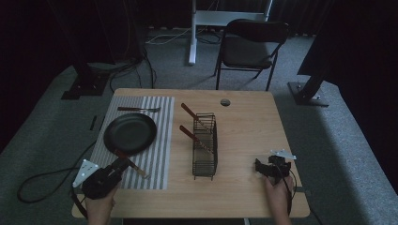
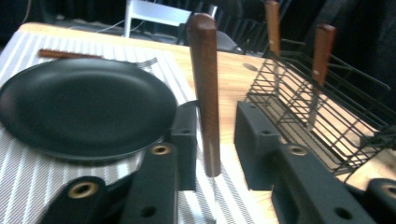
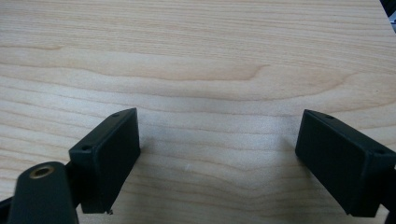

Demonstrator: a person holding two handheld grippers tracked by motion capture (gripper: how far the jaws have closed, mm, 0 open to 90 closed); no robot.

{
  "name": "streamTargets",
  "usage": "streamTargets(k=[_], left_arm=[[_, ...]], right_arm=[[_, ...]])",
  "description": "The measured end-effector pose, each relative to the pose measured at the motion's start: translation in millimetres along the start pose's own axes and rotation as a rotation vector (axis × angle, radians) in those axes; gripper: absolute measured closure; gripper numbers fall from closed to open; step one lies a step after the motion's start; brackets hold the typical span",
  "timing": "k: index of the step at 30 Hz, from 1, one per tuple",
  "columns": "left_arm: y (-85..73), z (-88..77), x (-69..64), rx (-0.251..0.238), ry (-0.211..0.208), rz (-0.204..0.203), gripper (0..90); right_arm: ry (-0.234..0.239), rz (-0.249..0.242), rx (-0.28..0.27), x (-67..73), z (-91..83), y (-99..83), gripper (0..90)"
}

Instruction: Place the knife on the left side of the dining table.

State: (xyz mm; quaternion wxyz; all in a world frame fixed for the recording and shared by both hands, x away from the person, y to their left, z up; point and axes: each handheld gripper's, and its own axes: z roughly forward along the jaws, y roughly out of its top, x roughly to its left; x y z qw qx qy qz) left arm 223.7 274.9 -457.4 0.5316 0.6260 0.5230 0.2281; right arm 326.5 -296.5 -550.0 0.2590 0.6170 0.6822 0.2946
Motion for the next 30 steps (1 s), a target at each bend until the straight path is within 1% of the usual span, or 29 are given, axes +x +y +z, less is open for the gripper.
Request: streamTargets(k=[2,3,4,5,6,8,9,10,12,13,15,17,18,19,20,21,22,23,24,25,26,28,29,30], left_arm=[[-1.4,-1.5,5.9,-0.003,0.004,-0.026,78.2],[-3.1,-1.4,11.3,0.002,-0.01,-0.056,78.2],[-6.7,-1.8,18.9,-0.007,-0.016,-0.098,78.5],[-8.9,-2.6,23.4,-0.012,-0.026,-0.127,78.6],[-11.4,-3.6,27.5,-0.019,-0.029,-0.158,78.9],[-16.5,-5.6,34.5,-0.028,-0.027,-0.207,78.8],[-16.5,-5.6,34.5,-0.028,-0.027,-0.207,78.8],[-19.1,-6.7,37.5,-0.031,-0.025,-0.229,78.8],[-24.2,-8.5,41.8,-0.038,-0.008,-0.255,78.2],[-28.3,-9.0,45.6,-0.037,0.009,-0.269,77.7],[-31.4,-9.6,49.1,-0.041,0.012,-0.297,76.9],[-37.2,-10.1,54.2,-0.049,0.015,-0.342,76.7],[-42.0,-10.1,57.7,-0.061,0.017,-0.376,76.7],[-44.2,-10.4,59.5,-0.065,0.014,-0.396,76.7],[-51.9,-10.5,65.2,-0.09,-0.003,-0.445,77.0],[-54.2,-10.3,66.6,-0.096,-0.002,-0.457,77.0],[-62.1,-9.1,72.7,-0.125,-0.027,-0.513,77.0],[-62.1,-9.1,72.7,-0.125,-0.027,-0.513,77.7],[-68.8,-6.8,78.3,-0.148,-0.042,-0.568,77.7],[-72.2,-5.1,80.9,-0.163,-0.036,-0.597,78.0],[-76.0,-3.2,83.0,-0.191,-0.042,-0.633,78.0],[-80.3,-0.3,82.4,-0.23,-0.033,-0.659,78.4],[-81.8,0.6,81.6,-0.242,-0.031,-0.67,78.7],[-83.1,1.1,81.3,-0.247,-0.027,-0.693,78.8]], right_arm=[[0.0,0.0,0.0,0.0,0.0,0.0,12.9],[0.0,0.0,0.0,0.0,0.0,0.0,12.9],[0.0,0.0,0.0,0.0,0.0,0.0,12.9],[0.0,0.0,0.0,0.0,0.0,0.0,12.9],[0.0,0.0,0.0,0.0,0.0,0.0,12.9],[0.0,0.0,0.0,0.0,0.0,0.0,12.9],[0.0,0.0,0.0,0.0,0.0,0.0,12.9],[0.0,0.0,0.0,0.0,0.0,0.0,12.9],[0.0,0.0,0.0,0.0,0.0,0.0,12.9],[0.0,0.0,0.0,0.0,0.0,0.0,12.9],[0.0,0.0,0.0,0.0,0.0,0.0,12.9],[0.0,0.0,0.0,0.0,0.0,0.0,12.9],[0.0,0.0,0.0,0.0,0.0,0.0,12.9],[0.0,0.0,0.0,0.0,0.0,0.0,12.9],[0.0,0.0,0.0,0.0,0.0,0.0,12.9],[0.0,0.0,0.0,0.0,0.0,0.0,12.9],[0.0,0.0,0.0,0.0,0.0,0.0,12.9],[0.0,0.0,0.0,0.0,0.0,0.0,12.9],[0.0,0.0,0.0,0.0,0.0,0.0,12.9],[0.0,0.0,0.0,0.0,0.0,0.0,12.9],[0.0,0.0,0.0,0.0,0.0,0.0,12.9],[0.0,0.0,0.0,0.0,0.0,0.0,12.9],[0.0,0.0,0.0,0.0,0.0,0.0,12.9],[0.0,0.0,0.0,0.0,0.0,0.0,12.9]])
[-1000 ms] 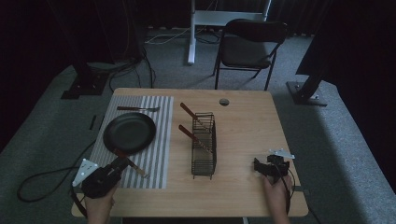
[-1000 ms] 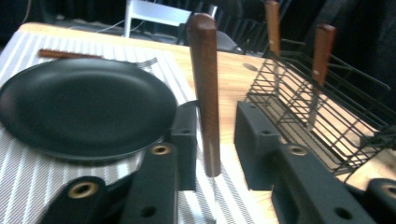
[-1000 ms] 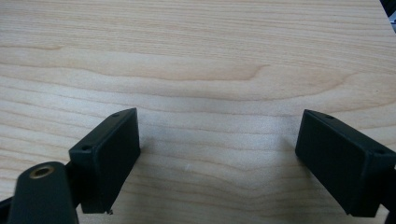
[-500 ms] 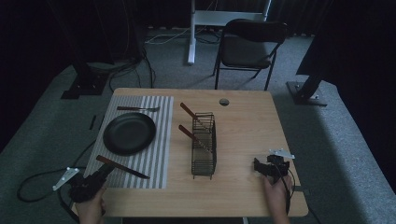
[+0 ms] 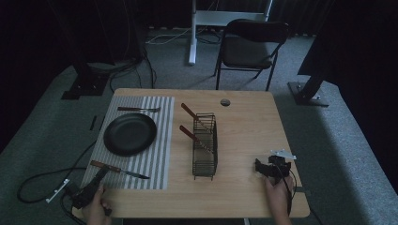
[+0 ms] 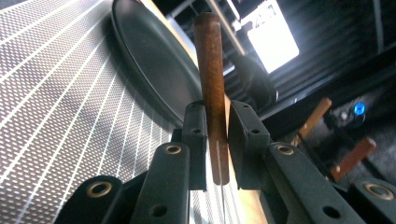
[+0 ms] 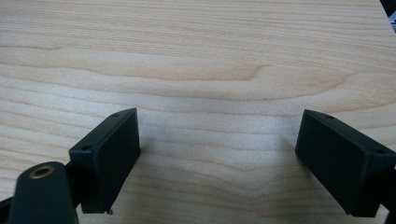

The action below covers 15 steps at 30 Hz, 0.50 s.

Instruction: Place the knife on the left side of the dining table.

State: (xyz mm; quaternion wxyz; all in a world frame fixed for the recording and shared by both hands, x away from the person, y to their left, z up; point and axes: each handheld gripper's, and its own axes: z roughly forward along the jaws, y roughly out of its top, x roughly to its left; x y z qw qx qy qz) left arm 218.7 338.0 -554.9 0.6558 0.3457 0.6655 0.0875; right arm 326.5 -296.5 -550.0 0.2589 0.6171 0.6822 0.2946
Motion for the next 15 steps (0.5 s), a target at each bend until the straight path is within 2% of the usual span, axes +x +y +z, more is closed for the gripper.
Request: streamTargets(k=[1,5,6,7,8,9,10,11,12,13,15], left_arm=[[-0.8,-0.2,0.9,-0.003,0.001,-0.016,79.1],[-1.4,-2.2,9.6,0.022,0.068,-0.094,77.9],[-1.4,-2.2,9.6,0.022,0.068,-0.094,77.0],[-2.5,-2.9,15.3,0.044,0.159,-0.11,77.0],[-2.9,-3.5,18.2,0.047,0.204,-0.139,72.6],[-0.3,-2.7,18.0,0.058,0.224,-0.129,67.6],[-0.3,-2.7,18.0,0.058,0.224,-0.129,63.3],[0.8,-2.0,15.3,0.062,0.254,-0.093,63.3],[0.8,-2.0,15.3,0.062,0.254,-0.093,60.6],[2.4,0.6,11.7,0.096,0.295,-0.054,60.6],[3.7,2.5,8.0,0.122,0.318,0.013,57.3]], right_arm=[[0.0,0.0,0.0,0.0,0.0,0.0,12.9],[0.0,0.0,0.0,0.0,0.0,0.0,12.9],[0.0,0.0,0.0,0.0,0.0,0.0,12.9],[0.0,0.0,0.0,0.0,0.0,0.0,12.9],[0.0,0.0,0.0,0.0,0.0,0.0,12.9],[0.0,0.0,0.0,0.0,0.0,0.0,12.9],[0.0,0.0,0.0,0.0,0.0,0.0,12.9],[0.0,0.0,0.0,0.0,0.0,0.0,12.9],[0.0,0.0,0.0,0.0,0.0,0.0,12.9],[0.0,0.0,0.0,0.0,0.0,0.0,12.9],[0.0,0.0,0.0,0.1,0.0,0.0,12.9]])
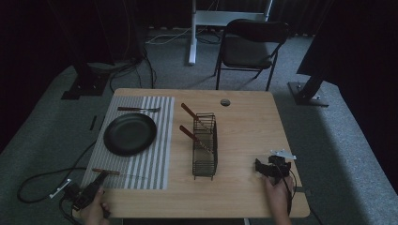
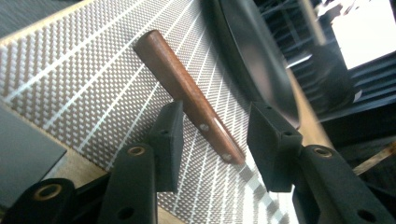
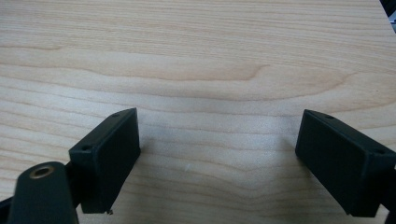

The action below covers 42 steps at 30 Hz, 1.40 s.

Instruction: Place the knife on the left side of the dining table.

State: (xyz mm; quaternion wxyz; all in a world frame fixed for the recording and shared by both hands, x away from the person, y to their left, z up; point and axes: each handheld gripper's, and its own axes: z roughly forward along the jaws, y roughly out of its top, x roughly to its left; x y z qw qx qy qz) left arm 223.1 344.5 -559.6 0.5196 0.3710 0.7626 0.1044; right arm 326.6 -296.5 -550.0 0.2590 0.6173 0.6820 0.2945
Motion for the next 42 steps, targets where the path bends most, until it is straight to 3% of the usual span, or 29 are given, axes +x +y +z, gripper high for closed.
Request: streamTargets(k=[3,6,9,11,13,17,20,21,22,28,41,42], left_arm=[[2.9,-4.2,-5.2,0.001,0.003,0.057,57.2],[5.8,-11.2,-10.8,-0.022,0.014,0.143,57.1],[6.8,-15.1,-11.8,-0.019,0.016,0.17,56.9],[3.4,-19.3,-13.2,0.002,0.018,0.221,53.5],[-0.2,-19.9,-16.0,0.033,0.023,0.284,53.5],[-7.6,-17.3,-25.7,0.082,0.08,0.484,49.0],[-13.3,-15.2,-31.8,0.098,0.1,0.58,47.3],[-13.3,-15.2,-31.8,0.098,0.1,0.58,46.0],[-16.1,-14.5,-34.4,0.095,0.109,0.62,46.0],[-20.5,-11.0,-36.4,0.147,0.124,0.657,41.4],[-25.9,-4.7,-39.0,0.199,0.156,0.739,41.0],[-26.6,-3.4,-38.8,0.212,0.159,0.748,34.6]], right_arm=[[0.0,0.0,0.0,0.0,0.0,0.0,12.9],[0.0,0.0,0.0,0.0,0.0,0.0,12.9],[0.0,0.0,0.0,0.0,0.0,0.0,12.9],[0.0,0.0,0.0,0.0,0.0,0.0,12.9],[0.0,0.0,0.0,0.0,0.0,0.0,12.9],[0.0,0.0,0.0,0.0,0.0,0.0,12.9],[0.0,0.0,0.0,0.0,0.0,0.0,12.9],[0.0,0.0,0.0,0.0,0.0,0.0,12.9],[0.0,0.0,0.0,0.0,0.0,0.0,12.9],[0.0,0.0,0.0,0.0,0.0,0.0,12.9],[0.0,0.0,0.0,0.0,0.0,0.0,12.9],[0.0,0.0,0.0,0.0,0.0,0.0,12.9]])
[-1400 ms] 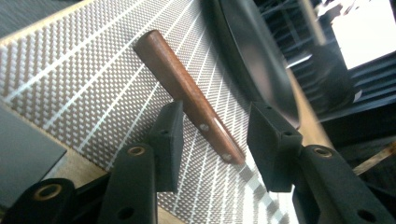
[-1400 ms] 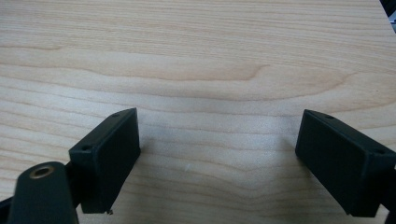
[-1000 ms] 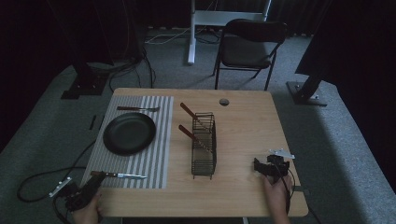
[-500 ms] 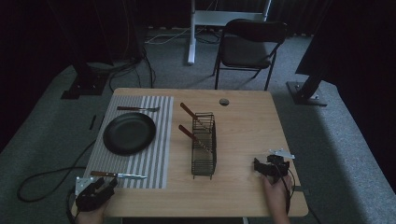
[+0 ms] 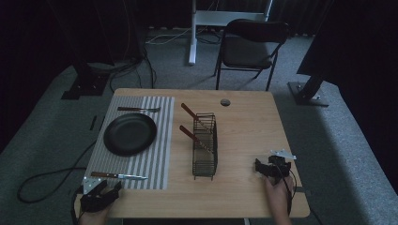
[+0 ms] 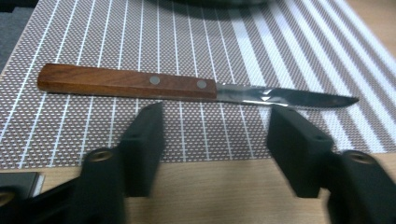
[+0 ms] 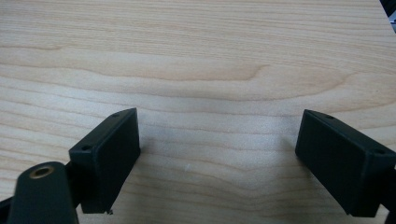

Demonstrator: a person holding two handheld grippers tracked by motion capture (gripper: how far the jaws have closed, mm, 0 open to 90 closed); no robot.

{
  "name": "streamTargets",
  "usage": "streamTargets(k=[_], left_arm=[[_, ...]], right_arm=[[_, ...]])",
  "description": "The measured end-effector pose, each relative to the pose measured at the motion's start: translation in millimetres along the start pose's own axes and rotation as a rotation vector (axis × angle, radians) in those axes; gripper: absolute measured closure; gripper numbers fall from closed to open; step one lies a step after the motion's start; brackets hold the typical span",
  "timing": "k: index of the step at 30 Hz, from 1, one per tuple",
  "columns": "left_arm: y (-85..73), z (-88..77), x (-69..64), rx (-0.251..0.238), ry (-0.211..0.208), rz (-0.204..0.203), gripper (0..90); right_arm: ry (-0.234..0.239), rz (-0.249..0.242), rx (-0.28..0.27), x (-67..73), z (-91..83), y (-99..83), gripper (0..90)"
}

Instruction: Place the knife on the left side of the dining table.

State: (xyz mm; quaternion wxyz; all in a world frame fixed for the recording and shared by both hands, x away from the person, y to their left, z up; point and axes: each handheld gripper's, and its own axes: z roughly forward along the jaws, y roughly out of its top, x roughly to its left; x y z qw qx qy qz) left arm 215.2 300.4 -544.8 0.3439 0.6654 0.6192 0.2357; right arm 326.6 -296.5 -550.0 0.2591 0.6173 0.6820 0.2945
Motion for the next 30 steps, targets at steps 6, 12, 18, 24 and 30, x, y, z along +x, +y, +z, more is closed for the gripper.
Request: streamTargets(k=[6,12,18,24,30], left_arm=[[0.2,2.0,-2.8,0.016,0.038,0.025,23.3],[1.5,4.0,0.0,0.026,0.027,0.013,10.8],[1.9,5.2,0.7,0.019,0.034,0.008,10.8],[1.6,7.1,-0.3,0.015,0.053,0.021,10.9],[1.3,7.2,-1.2,0.013,0.058,0.02,10.9]], right_arm=[[0.0,0.0,0.0,0.0,0.0,0.0,12.9],[0.0,0.0,0.0,0.0,0.0,0.0,12.9],[0.0,0.0,0.0,0.0,0.0,0.0,12.9],[0.0,0.0,0.0,0.0,0.0,0.0,12.9],[0.0,0.0,0.0,0.0,0.0,0.0,12.9]])
